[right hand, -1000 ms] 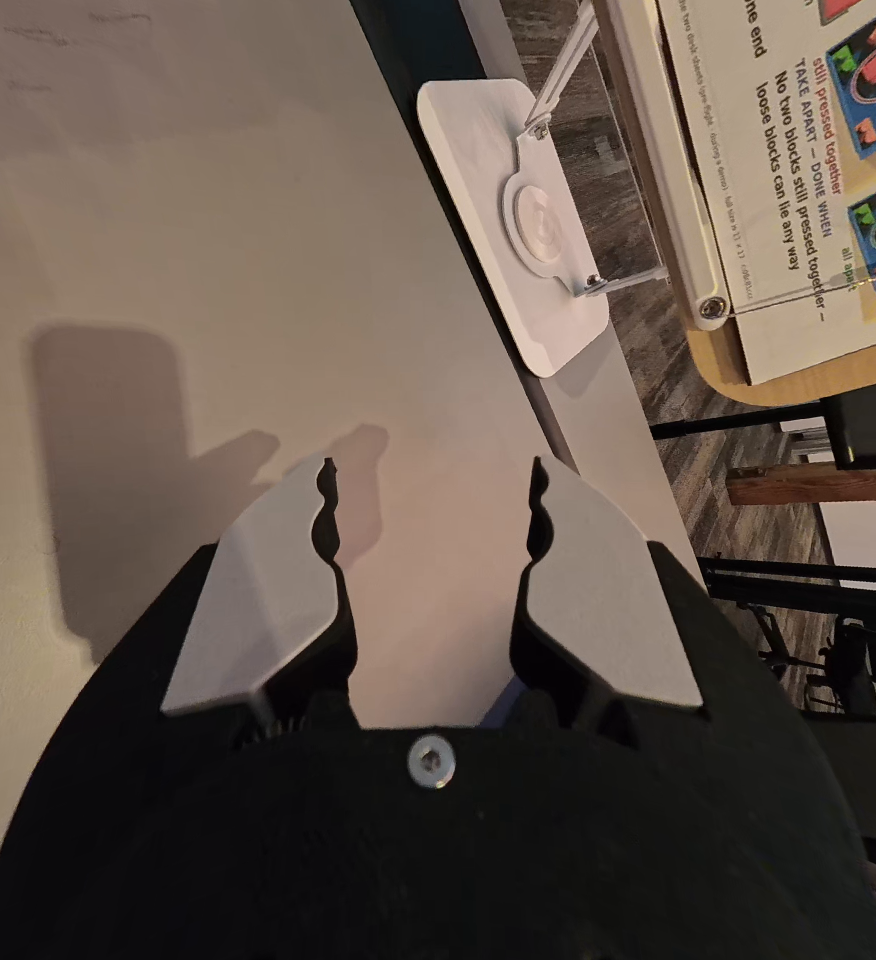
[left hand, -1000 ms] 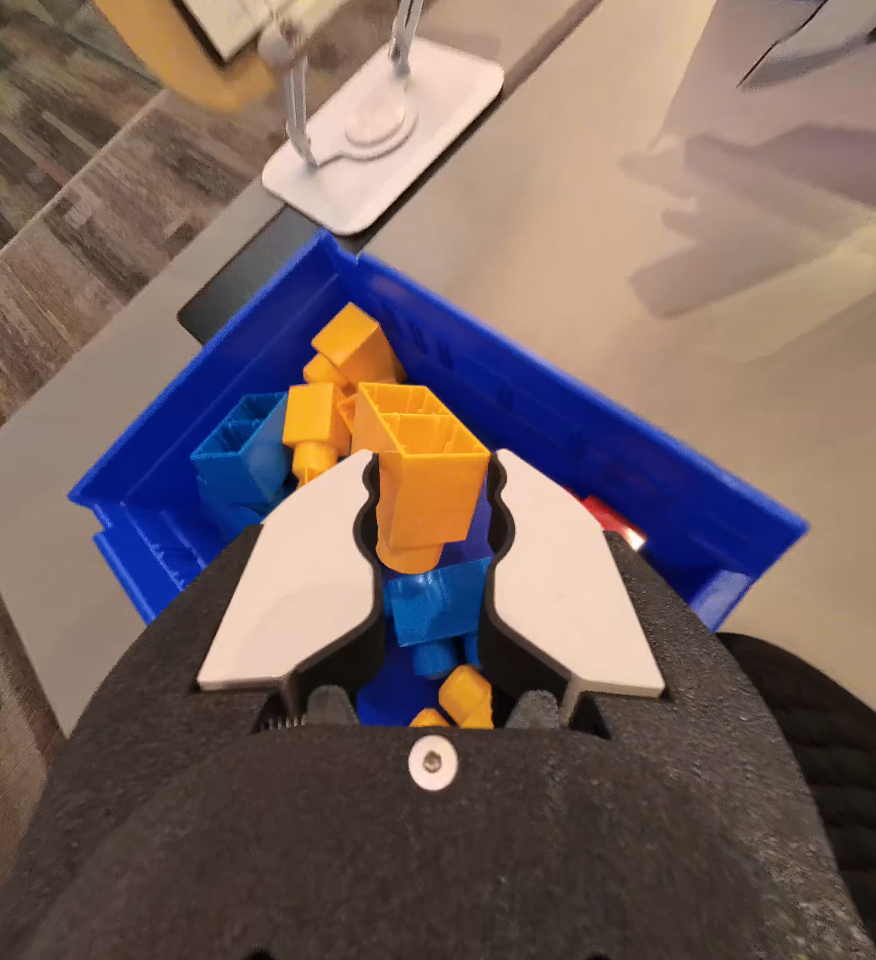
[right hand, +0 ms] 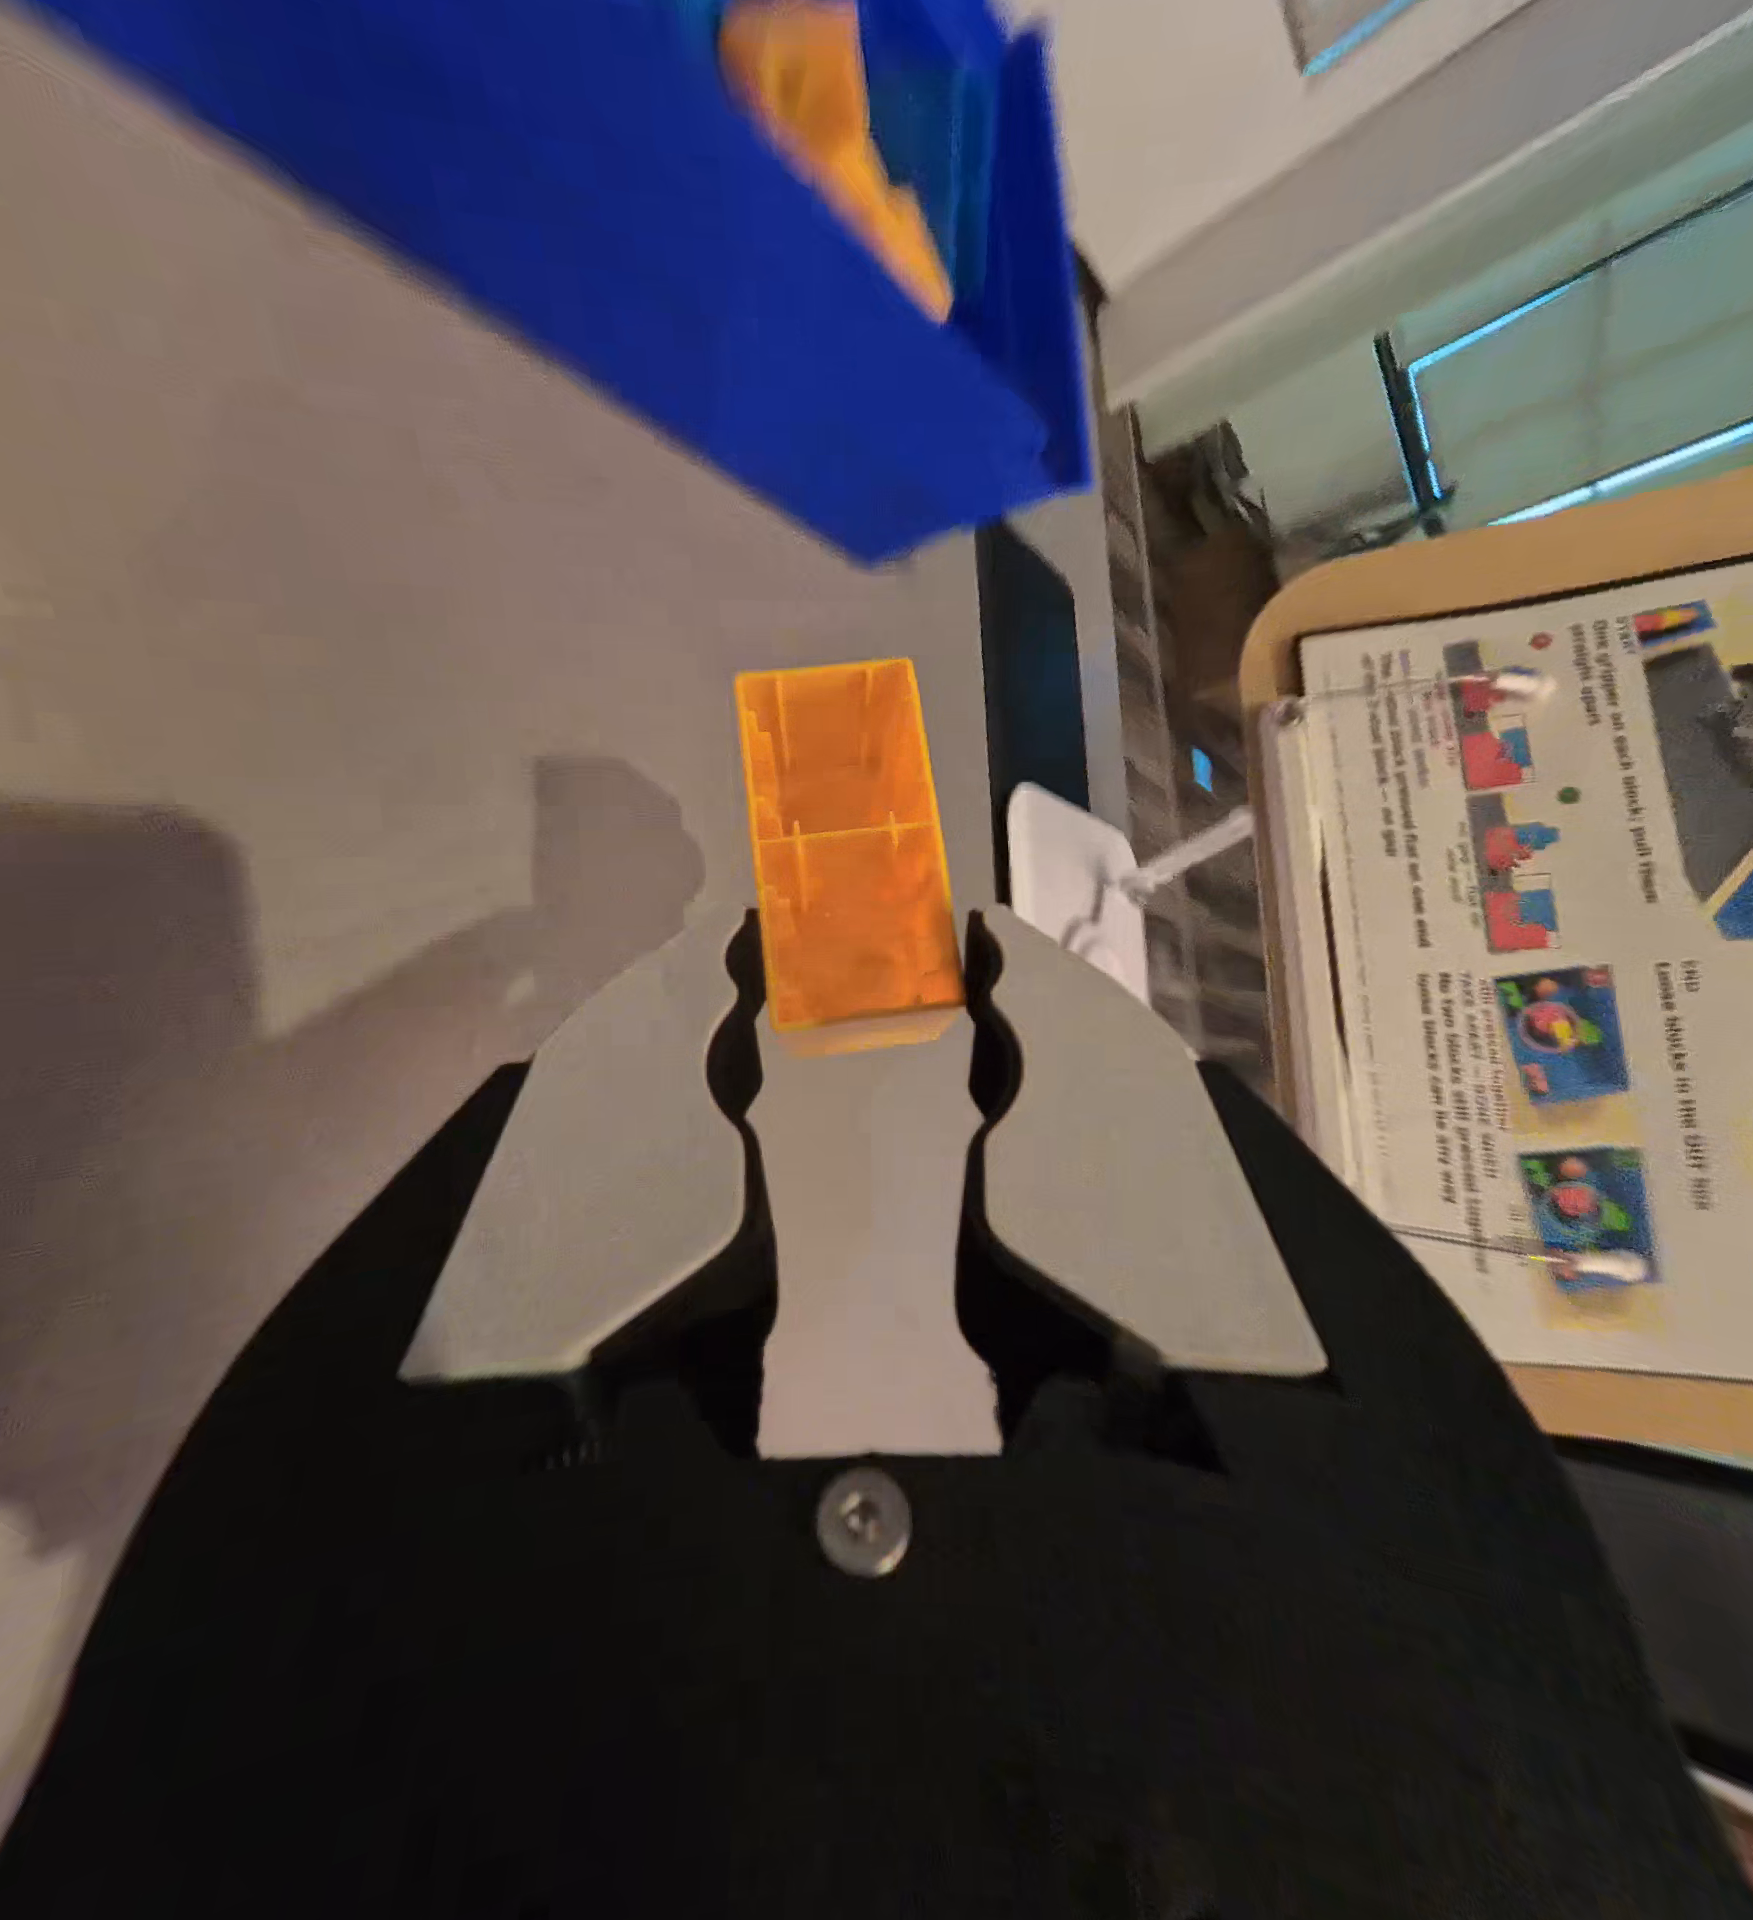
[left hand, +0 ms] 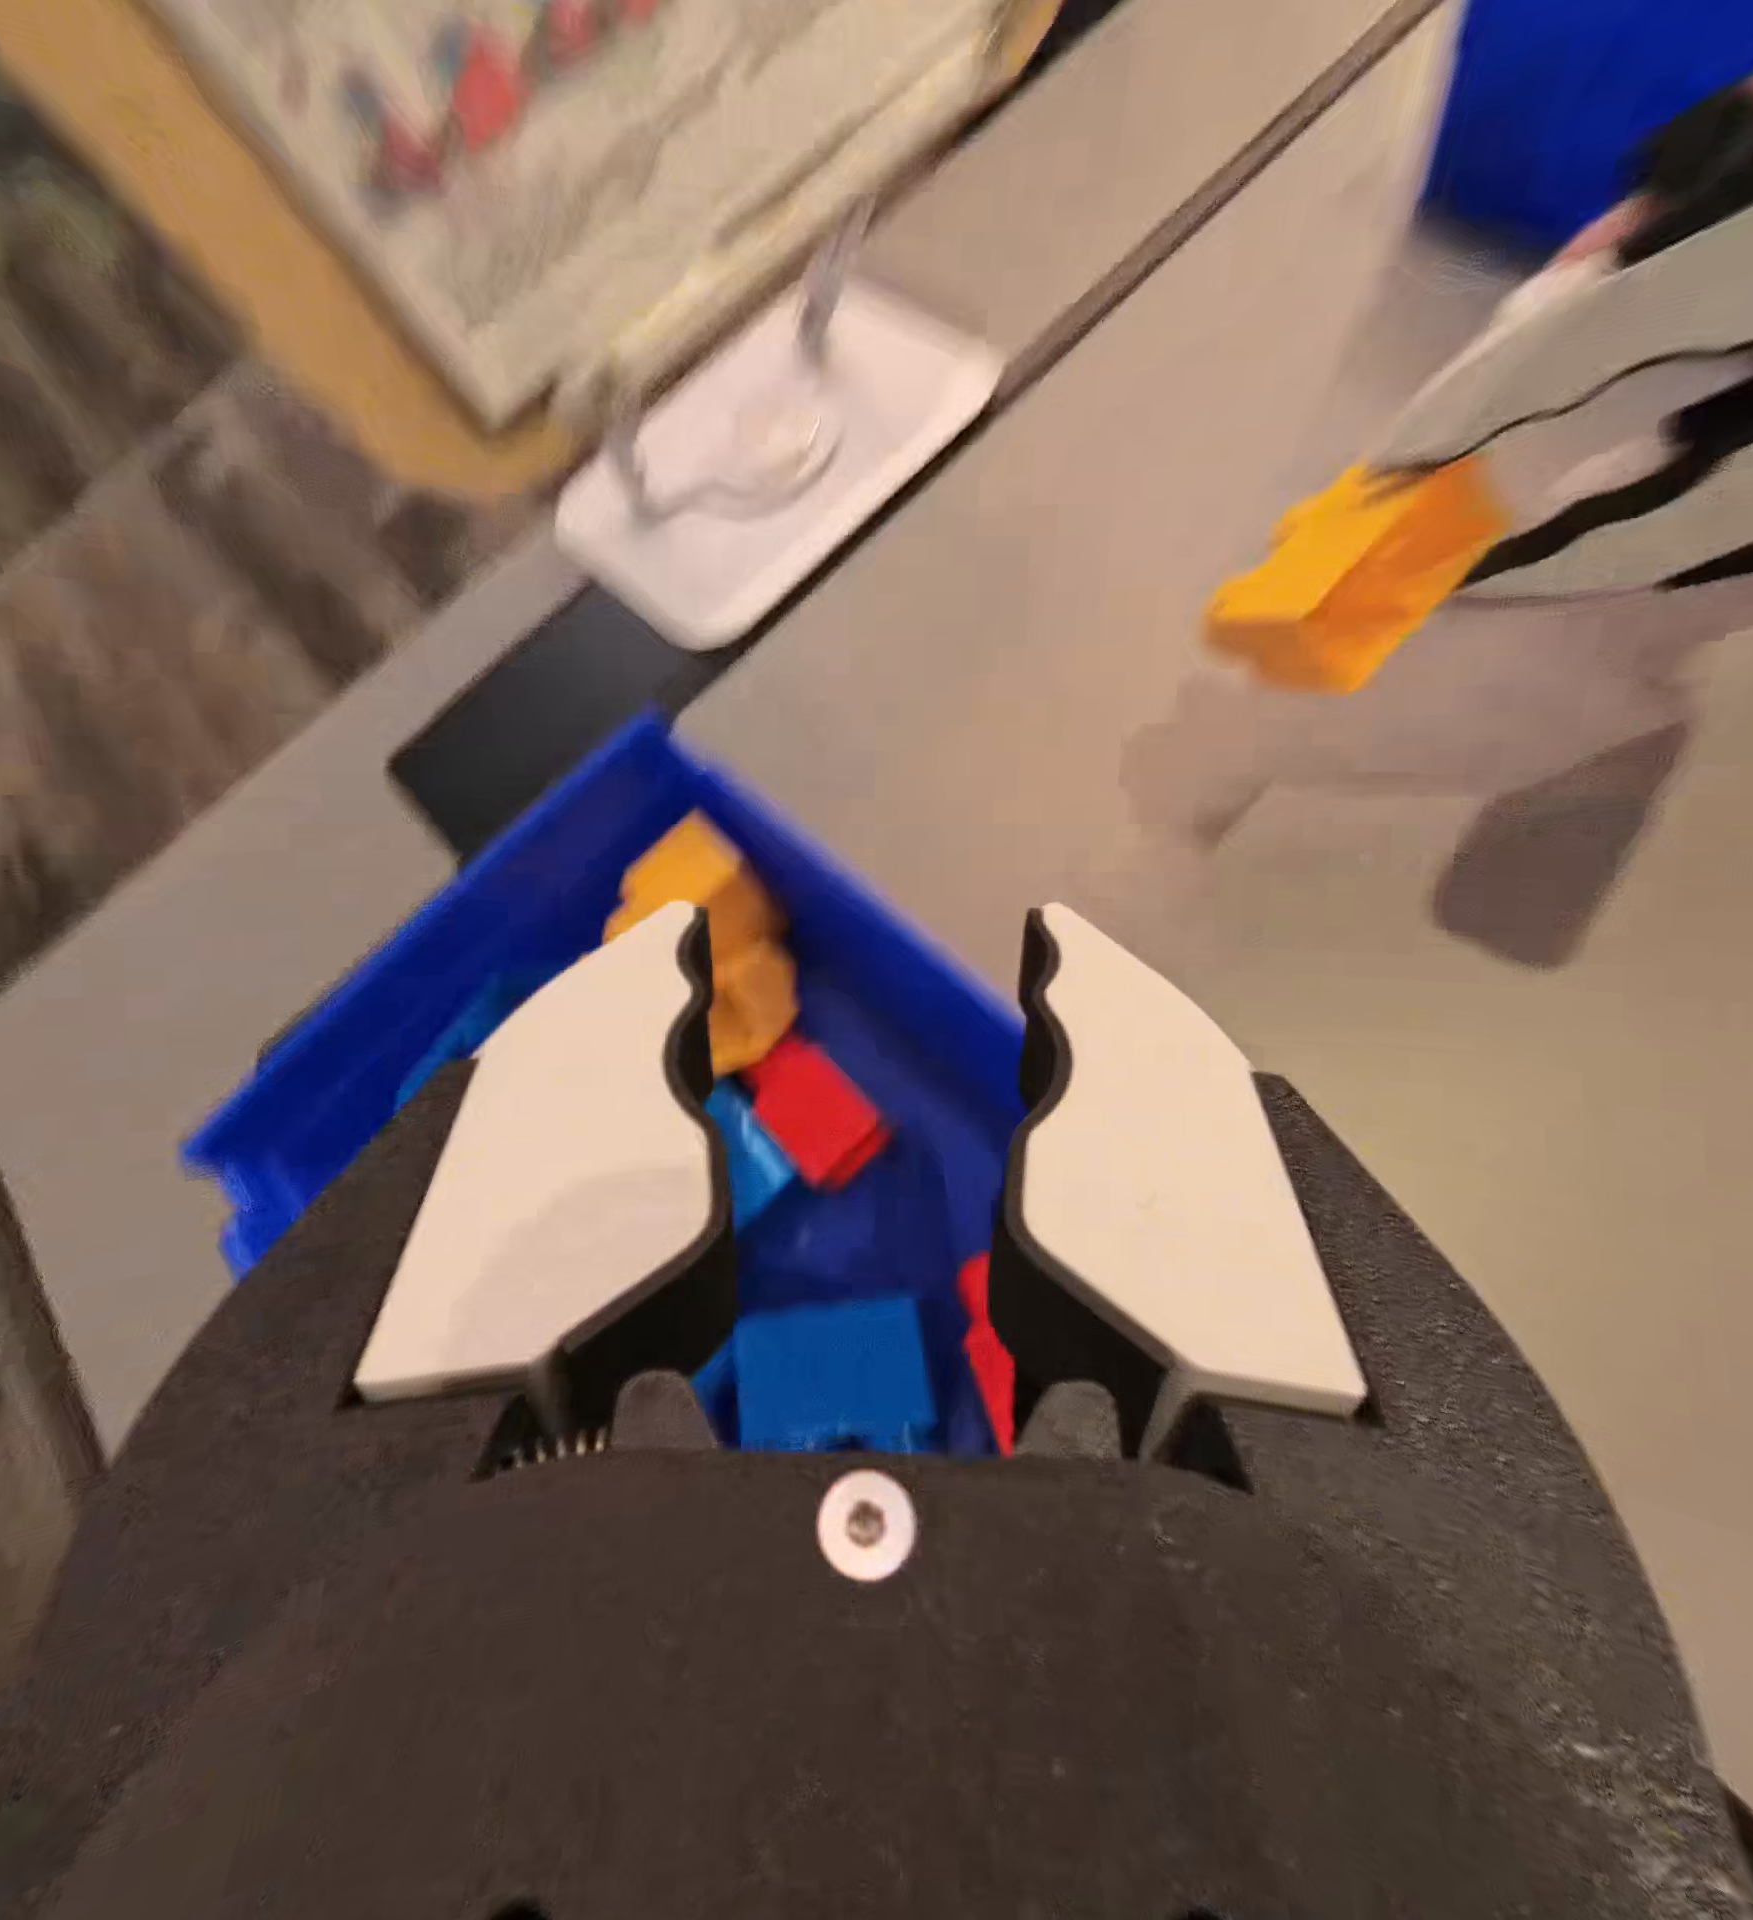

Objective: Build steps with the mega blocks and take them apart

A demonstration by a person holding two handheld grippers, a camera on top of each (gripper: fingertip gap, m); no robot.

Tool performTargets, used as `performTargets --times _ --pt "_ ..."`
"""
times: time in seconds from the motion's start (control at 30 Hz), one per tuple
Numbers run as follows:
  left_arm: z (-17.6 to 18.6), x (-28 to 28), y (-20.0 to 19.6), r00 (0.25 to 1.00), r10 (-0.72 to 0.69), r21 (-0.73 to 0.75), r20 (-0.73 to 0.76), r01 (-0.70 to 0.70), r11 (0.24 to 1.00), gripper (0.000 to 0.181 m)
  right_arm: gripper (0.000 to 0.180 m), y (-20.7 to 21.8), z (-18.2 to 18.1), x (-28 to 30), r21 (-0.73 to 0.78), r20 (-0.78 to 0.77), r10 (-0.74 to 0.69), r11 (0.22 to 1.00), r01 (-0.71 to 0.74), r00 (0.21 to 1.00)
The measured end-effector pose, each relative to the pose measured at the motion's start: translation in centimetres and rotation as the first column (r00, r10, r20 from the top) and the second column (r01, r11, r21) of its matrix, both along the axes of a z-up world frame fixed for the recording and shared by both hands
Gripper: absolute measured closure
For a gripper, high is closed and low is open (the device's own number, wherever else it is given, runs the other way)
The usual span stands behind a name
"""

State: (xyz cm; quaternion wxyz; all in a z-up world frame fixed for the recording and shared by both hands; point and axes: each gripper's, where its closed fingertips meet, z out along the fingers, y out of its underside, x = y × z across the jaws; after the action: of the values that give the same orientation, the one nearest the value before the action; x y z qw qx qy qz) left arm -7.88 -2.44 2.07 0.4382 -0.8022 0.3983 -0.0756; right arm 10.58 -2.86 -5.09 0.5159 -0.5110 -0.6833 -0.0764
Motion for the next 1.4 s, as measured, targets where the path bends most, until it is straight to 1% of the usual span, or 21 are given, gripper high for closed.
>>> performTargets --times 0.03,0.1,0.17,0.2,0.23,0.27,0.37,0.5,0.57,0.63,0.67,0.77,0.8,0.83,0.97,1.03,1.23,1.4 --pt "-1.6 -1.8 0.4 0.999 0.050 -0.067 -0.018 -0.051 0.996 0.124 0.142 0.5 -1.4 0.0 0.035 0.062 -0.015 0.999 0.013 0.998" --pt "-4.7 -3.8 0.2 0.996 0.086 -0.225 -0.033 -0.091 0.970 0.131 0.142 1.0 -4.0 0.1 0.045 0.152 -0.025 0.999 0.018 0.988" --pt "-7.3 -4.8 -0.2 0.992 0.113 -0.347 -0.055 -0.125 0.930 0.128 0.142 1.3 -5.6 0.2 0.045 0.206 -0.027 0.999 0.018 0.978" --pt "-8.4 -5.2 -0.2 0.987 0.131 -0.381 -0.088 -0.155 0.911 0.119 0.142 1.3 -6.2 0.4 0.040 0.230 -0.026 0.999 0.018 0.973" --pt "-9.2 -5.7 -0.2 0.980 0.154 -0.401 -0.129 -0.194 0.895 0.118 0.142 1.4 -6.6 0.6 0.036 0.248 -0.030 0.999 0.021 0.968" --pt "-9.8 -5.9 -0.2 0.972 0.172 -0.426 -0.158 -0.224 0.877 0.123 0.142 1.3 -6.8 0.8 0.026 0.269 -0.031 0.999 0.025 0.963" --pt "-11.3 -5.1 -1.1 0.968 0.158 -0.520 -0.197 -0.240 0.820 0.129 0.142 0.2 -7.4 0.8 -0.029 0.310 0.006 1.000 0.003 0.951" --pt "-12.5 -4.7 -2.7 0.957 0.104 -0.568 -0.270 -0.246 0.785 0.130 0.142 -0.4 -8.0 1.2 -0.064 0.354 0.014 0.998 0.009 0.935" --pt "-12.9 -4.9 -4.1 0.952 0.040 -0.589 -0.304 -0.220 0.778 0.133 0.140 -0.7 -8.2 1.4 -0.085 0.372 0.025 0.996 0.007 0.928" --pt "-13.5 -5.4 -5.7 0.938 -0.016 -0.614 -0.345 -0.213 0.760 0.130 0.134 -1.0 -8.2 1.7 -0.112 0.383 0.034 0.994 0.009 0.923" --pt "-13.8 -5.7 -6.4 0.932 -0.034 -0.621 -0.360 -0.212 0.755 0.129 0.131 -1.2 -8.2 1.7 -0.126 0.385 0.041 0.992 0.008 0.922" --pt "-14.4 -5.6 -8.0 0.930 -0.093 -0.638 -0.356 -0.169 0.751 0.129 0.128 -1.6 -7.0 1.6 -0.136 0.358 0.058 0.991 -0.010 0.932" --pt "-14.3 -5.8 -7.9 0.922 -0.092 -0.627 -0.376 -0.180 0.758 0.128 0.128 -1.7 -6.4 1.5 -0.139 0.340 0.060 0.990 -0.013 0.939" --pt "-14.2 -5.9 -7.8 0.920 -0.078 -0.623 -0.383 -0.195 0.758 0.131 0.128 -1.8 -5.8 1.4 -0.147 0.320 0.062 0.989 -0.015 0.945" --pt "-14.5 -5.6 -7.6 0.927 -0.052 -0.647 -0.371 -0.218 0.730 0.133 0.128 -2.0 -4.6 1.6 -0.151 0.289 0.059 0.988 -0.015 0.955" --pt "-14.9 -6.1 -7.6 0.915 -0.044 -0.649 -0.402 -0.250 0.719 0.132 0.128 -1.9 -4.5 1.8 -0.147 0.297 0.051 0.989 -0.007 0.953" --pt "-16.0 -5.8 -7.6 0.914 -0.043 -0.679 -0.403 -0.268 0.684 0.142 0.128 -1.9 -4.9 1.9 -0.153 0.313 0.049 0.988 -0.001 0.948" --pt "-16.1 -6.0 -7.5 0.908 -0.045 -0.670 -0.416 -0.273 0.690 0.143 0.128 -2.0 -5.0 1.8 -0.165 0.304 0.053 0.986 -0.003 0.951"
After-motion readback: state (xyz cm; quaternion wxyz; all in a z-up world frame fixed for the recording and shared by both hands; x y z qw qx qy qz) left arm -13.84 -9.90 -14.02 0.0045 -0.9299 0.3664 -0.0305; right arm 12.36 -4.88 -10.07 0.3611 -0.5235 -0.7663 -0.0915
